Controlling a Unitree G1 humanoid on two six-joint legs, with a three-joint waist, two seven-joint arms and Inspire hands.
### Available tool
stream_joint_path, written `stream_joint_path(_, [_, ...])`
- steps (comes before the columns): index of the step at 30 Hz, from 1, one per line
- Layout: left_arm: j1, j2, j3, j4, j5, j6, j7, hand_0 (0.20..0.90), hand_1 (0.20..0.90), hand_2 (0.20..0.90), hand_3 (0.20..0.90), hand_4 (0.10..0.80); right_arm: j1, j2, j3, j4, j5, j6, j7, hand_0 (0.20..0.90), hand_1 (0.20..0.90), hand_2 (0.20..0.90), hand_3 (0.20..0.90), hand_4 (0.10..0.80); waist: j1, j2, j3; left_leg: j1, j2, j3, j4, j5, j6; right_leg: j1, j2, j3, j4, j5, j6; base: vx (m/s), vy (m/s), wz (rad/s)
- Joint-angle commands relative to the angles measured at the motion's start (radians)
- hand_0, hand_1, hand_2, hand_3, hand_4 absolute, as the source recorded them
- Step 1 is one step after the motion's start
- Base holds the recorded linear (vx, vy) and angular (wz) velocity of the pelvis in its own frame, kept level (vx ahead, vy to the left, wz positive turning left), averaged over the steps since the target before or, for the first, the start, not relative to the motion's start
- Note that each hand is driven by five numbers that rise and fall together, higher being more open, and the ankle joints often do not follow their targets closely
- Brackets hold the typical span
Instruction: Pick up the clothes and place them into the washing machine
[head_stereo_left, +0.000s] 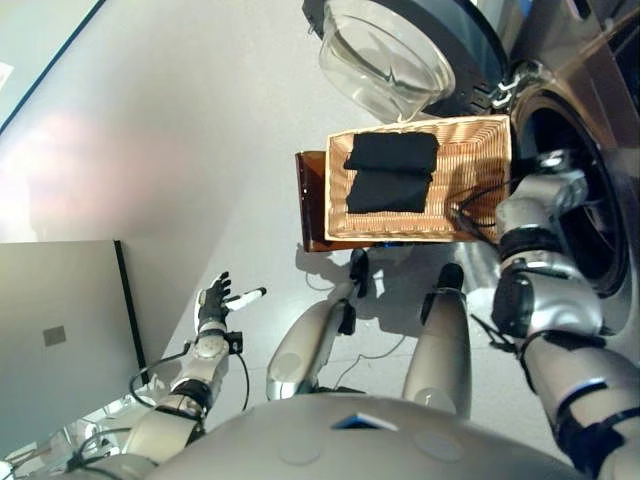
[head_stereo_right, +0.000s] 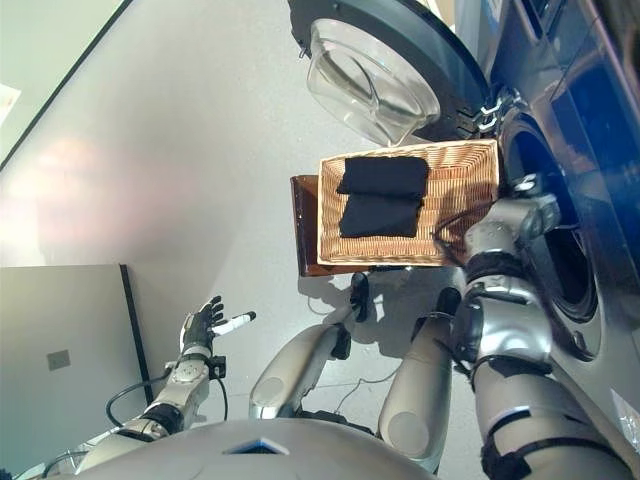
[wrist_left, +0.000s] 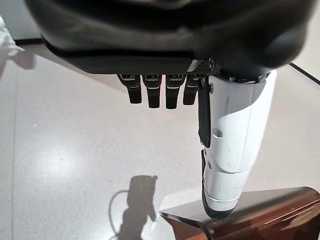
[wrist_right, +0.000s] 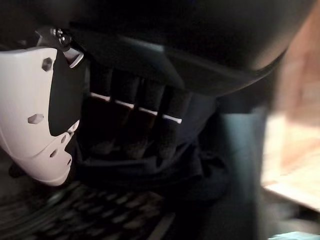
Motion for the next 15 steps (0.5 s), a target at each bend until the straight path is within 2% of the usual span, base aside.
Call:
stream_joint_path(1, [-0.031,0.083,0.016,0.022,-0.012,-0.048,0.026,0.900,0.900,0.900,0.900,0.800,-0.159,-0.151,0.072,-0.087,-0.108,-0.046,0.006,0.200,0.200,0.200,0.200,0.300,0.006,-0.033,-0.035,-0.006,-0.076,0.010,0.077,-0.111,-0.022,0.096,0.010,0.037,-0.270,0.118,0.015,0.020,-0.010,0.05])
stream_joint_path(4, [-0.035,0.085,0.013,0.022,-0.014,-0.049,0.023,0.900,0.900,0.900,0.900,0.800,-0.221,-0.216,0.133,-0.094,-0.138,-0.031,0.007,0.200,0.200,0.200,0.200,0.300,0.010,-0.037,-0.036,-0.006,-0.077,0.014,0.071,-0.109,-0.024,0.092,0.011,0.038,-0.269,0.119,0.016,0.005,-0.002,0.01])
stream_joint_path(5, [-0.034,0.090,0.009,0.022,-0.016,-0.049,0.021,0.900,0.900,0.900,0.900,0.800,-0.248,-0.236,0.163,-0.085,-0.168,-0.013,0.001,0.266,0.266,0.266,0.266,0.347,0.011,-0.043,-0.037,-0.007,-0.075,0.016,0.073,-0.109,-0.024,0.089,0.013,0.039,-0.266,0.120,0.015,0.000,0.000,0.00])
stream_joint_path(6, [-0.035,0.089,0.010,0.022,-0.016,-0.049,0.021,0.900,0.900,0.900,0.900,0.800,-0.251,-0.236,0.165,-0.083,-0.169,-0.013,0.000,0.763,0.763,0.763,0.763,0.702,0.011,-0.042,-0.037,-0.008,-0.075,0.017,0.073,-0.110,-0.024,0.089,0.013,0.039,-0.266,0.120,0.015,0.014,-0.013,-0.04])
stream_joint_path(7, [-0.038,0.091,0.011,0.023,-0.018,-0.047,0.018,0.900,0.900,0.900,0.900,0.800,-0.271,-0.246,0.191,-0.070,-0.172,0.000,0.006,0.900,0.900,0.900,0.900,0.800,0.012,-0.045,-0.038,-0.009,-0.074,0.017,0.073,-0.109,-0.025,0.087,0.015,0.039,-0.267,0.122,0.015,0.000,0.000,0.00])
stream_joint_path(8, [-0.039,0.090,0.011,0.023,-0.018,-0.047,0.018,0.900,0.900,0.900,0.900,0.800,-0.273,-0.246,0.192,-0.069,-0.172,-0.001,0.007,0.900,0.900,0.900,0.900,0.800,0.012,-0.045,-0.038,-0.009,-0.074,0.018,0.073,-0.109,-0.025,0.087,0.015,0.039,-0.267,0.122,0.015,0.000,0.000,0.00])
stream_joint_path(9, [-0.041,0.091,0.009,0.030,-0.020,-0.048,0.014,0.900,0.900,0.900,0.900,0.800,-0.275,-0.248,0.234,-0.042,-0.156,0.043,0.065,0.900,0.900,0.900,0.900,0.800,0.011,-0.053,-0.038,-0.010,-0.070,0.021,0.074,-0.110,-0.026,0.086,0.017,0.042,-0.266,0.124,0.015,0.000,0.000,0.00])
stream_joint_path(15, [-0.052,0.081,0.013,0.059,-0.042,-0.039,0.001,0.900,0.900,0.900,0.900,0.800,-0.247,-0.155,0.206,-0.002,-0.064,0.035,0.119,0.900,0.900,0.900,0.900,0.800,0.005,-0.074,-0.044,-0.012,-0.065,0.023,0.081,-0.117,-0.023,0.086,0.024,0.043,-0.266,0.123,0.009,0.006,-0.003,-0.02])
